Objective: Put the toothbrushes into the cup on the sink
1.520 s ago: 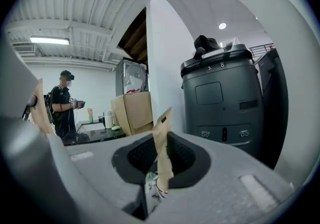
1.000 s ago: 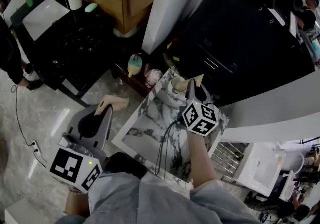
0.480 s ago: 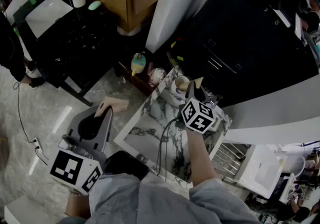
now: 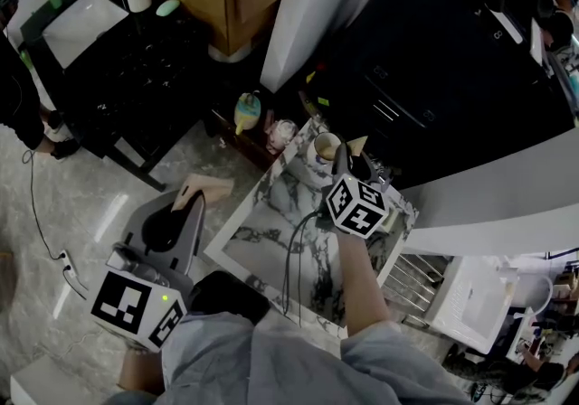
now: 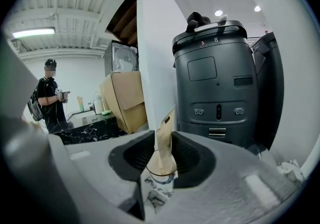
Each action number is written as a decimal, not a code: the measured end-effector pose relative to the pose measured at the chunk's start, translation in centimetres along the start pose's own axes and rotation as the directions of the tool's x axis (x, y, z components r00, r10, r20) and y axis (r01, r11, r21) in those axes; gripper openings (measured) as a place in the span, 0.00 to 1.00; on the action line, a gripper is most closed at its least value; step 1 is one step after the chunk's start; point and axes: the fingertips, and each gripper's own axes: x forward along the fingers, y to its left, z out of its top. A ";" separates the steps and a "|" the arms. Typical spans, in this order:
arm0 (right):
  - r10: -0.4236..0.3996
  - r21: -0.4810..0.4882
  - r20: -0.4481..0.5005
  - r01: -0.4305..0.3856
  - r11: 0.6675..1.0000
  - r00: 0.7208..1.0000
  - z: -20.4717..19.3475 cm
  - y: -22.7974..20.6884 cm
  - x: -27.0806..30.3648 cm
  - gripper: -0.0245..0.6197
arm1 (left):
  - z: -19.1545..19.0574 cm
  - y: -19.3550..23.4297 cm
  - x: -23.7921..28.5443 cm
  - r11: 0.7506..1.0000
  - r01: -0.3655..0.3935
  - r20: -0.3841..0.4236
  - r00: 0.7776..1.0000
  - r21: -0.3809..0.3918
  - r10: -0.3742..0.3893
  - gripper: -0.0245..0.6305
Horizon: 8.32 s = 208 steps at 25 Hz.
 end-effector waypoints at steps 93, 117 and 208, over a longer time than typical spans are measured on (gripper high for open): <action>-0.244 0.160 0.196 0.214 0.964 0.950 2.8 -8.3 -28.4 0.04 | 1.0 -11.6 17.0 0.924 0.365 -0.001 0.930 0.116 -0.368 0.05; -0.378 0.222 0.079 0.353 0.909 0.923 -2.0 -12.0 -30.0 0.04 | -6.5 -11.5 28.2 0.925 0.347 -0.159 0.933 0.157 -0.323 0.05; -0.104 0.086 0.349 0.078 0.993 0.932 3.7 2.3 -41.3 0.04 | -3.6 -18.2 -3.7 0.881 0.474 0.010 0.881 0.013 -0.474 0.05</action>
